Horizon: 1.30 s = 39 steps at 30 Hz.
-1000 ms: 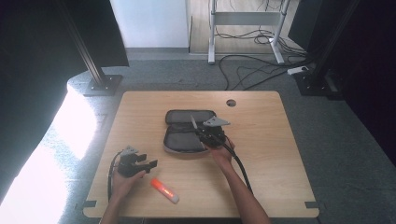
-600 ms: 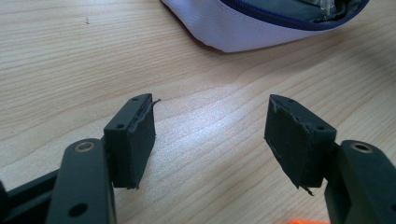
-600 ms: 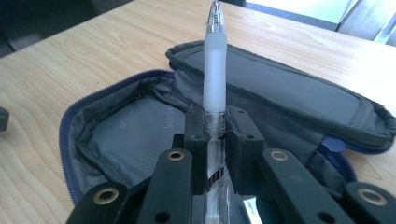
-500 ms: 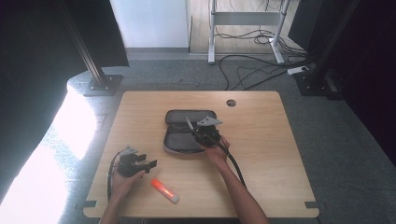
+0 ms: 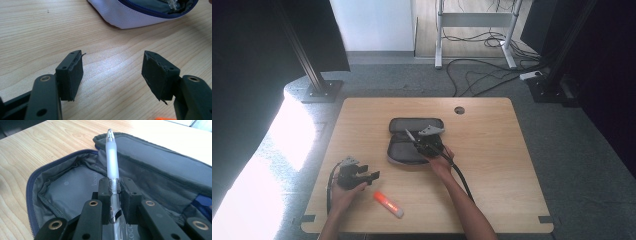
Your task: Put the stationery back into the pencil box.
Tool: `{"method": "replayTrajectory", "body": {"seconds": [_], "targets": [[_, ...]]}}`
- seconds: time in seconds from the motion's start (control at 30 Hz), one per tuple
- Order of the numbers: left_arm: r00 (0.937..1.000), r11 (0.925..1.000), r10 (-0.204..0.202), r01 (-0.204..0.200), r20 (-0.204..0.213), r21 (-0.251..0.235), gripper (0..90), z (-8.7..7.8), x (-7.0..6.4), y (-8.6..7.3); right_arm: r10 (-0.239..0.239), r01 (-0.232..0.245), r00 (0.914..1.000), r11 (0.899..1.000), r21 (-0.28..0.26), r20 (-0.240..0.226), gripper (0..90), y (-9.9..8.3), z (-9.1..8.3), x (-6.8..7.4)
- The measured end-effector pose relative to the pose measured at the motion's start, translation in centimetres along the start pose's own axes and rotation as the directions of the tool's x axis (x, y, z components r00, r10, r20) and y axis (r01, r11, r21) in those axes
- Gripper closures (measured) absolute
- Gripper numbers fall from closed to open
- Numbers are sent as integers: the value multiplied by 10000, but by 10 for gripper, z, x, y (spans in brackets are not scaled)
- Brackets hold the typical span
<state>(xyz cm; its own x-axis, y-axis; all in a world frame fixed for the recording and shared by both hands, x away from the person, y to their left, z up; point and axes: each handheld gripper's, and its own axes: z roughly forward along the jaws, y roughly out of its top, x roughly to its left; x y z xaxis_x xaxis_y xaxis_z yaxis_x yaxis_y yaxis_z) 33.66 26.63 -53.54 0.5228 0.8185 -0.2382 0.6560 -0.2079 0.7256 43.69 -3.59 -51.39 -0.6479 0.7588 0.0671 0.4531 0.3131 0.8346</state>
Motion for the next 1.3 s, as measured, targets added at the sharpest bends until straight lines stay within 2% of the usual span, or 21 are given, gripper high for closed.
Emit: {"method": "replayTrajectory", "body": {"seconds": [0.5, 0.93, 1.3], "targets": [[10000, 10000, -4, 4, 10, 22, 339, 0, 1, 0, -290, 292, 9996, 9984, 476, -54, 794, -3, 12, 4], [10000, 10000, -16, 16, -12, 26, 339, 0, 1, 0, -80, 82, 9999, 9997, 232, -72, 774, -3, 6, 2], [10000, 10000, 8, -8, -24, 58, 339, 1, 0, 0, 61, -65, 9996, 9999, -135, -275, 728, -6, -11, -1]]}}
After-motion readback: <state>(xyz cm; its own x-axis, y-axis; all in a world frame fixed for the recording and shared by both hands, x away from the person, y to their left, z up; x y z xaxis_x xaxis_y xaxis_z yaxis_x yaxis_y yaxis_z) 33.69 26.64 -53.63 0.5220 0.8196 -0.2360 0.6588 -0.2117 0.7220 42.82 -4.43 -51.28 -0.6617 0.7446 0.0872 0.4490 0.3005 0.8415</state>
